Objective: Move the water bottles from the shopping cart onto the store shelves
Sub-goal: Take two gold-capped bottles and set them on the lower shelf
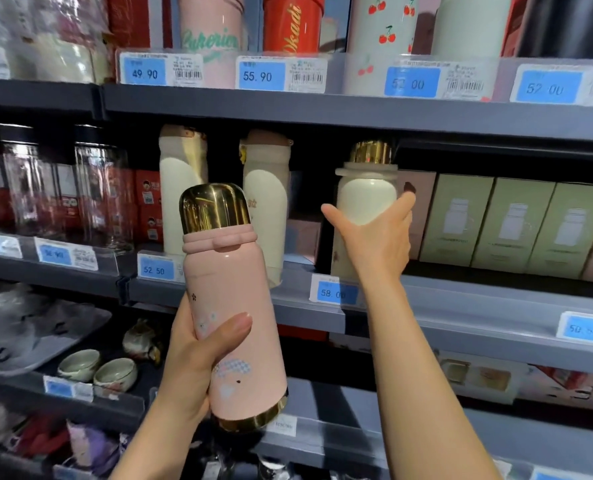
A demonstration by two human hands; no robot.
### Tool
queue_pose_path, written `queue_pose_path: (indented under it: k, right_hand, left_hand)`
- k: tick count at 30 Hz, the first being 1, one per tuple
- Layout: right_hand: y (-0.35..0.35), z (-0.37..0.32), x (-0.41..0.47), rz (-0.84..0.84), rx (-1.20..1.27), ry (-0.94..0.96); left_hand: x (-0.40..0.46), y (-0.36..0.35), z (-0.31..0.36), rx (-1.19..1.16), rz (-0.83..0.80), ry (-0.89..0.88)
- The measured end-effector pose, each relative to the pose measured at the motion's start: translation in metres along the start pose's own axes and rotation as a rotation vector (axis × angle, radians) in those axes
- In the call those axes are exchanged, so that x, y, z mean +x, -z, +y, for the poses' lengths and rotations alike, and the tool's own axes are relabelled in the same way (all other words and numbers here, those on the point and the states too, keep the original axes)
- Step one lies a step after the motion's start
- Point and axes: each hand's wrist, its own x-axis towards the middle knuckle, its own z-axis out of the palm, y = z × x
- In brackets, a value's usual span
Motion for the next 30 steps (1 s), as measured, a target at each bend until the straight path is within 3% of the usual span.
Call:
queue_pose_path:
  k: [5,14,18,20,22,24,27,30]
  right_hand:
    - [0.007,0.011,0.001,-0.103,0.002,0.009]
    - [0.014,0.019,-0.004,-0.135,-0.011,0.052]
    - [0.044,0.022,-0.041,-0.012,0.194,0.322]
    - [0.057,0.026,-0.068,-0.226,0.342,0.324]
    - [0.069,0.029,-0.088,-0.509,0.508,0.202]
    - [0.081,0.035,-0.098,-0.646,0.693,0.097]
    - [0.106,0.047,-0.1,-0.577,0.851,0.036]
    - [0.127,0.064,-0.099,-0.424,0.877,0.015]
  left_hand:
    - [-0.005,0.001,0.004,0.019,-0.01,0.013]
    - [-0.008,-0.008,0.007,0.017,-0.028,0.036]
    - [-0.009,-0.024,0.011,-0.03,-0.122,0.079]
    - [-0.011,-0.037,0.012,-0.076,-0.205,0.119]
    - [-0.012,-0.058,0.008,-0.098,-0.31,0.136]
    - [-0.012,-0.083,0.0,-0.068,-0.376,0.127]
    - [-0.008,-0.116,-0.01,0.075,-0.462,0.046]
    - [-0.004,-0.141,-0.017,0.433,-0.576,-0.143]
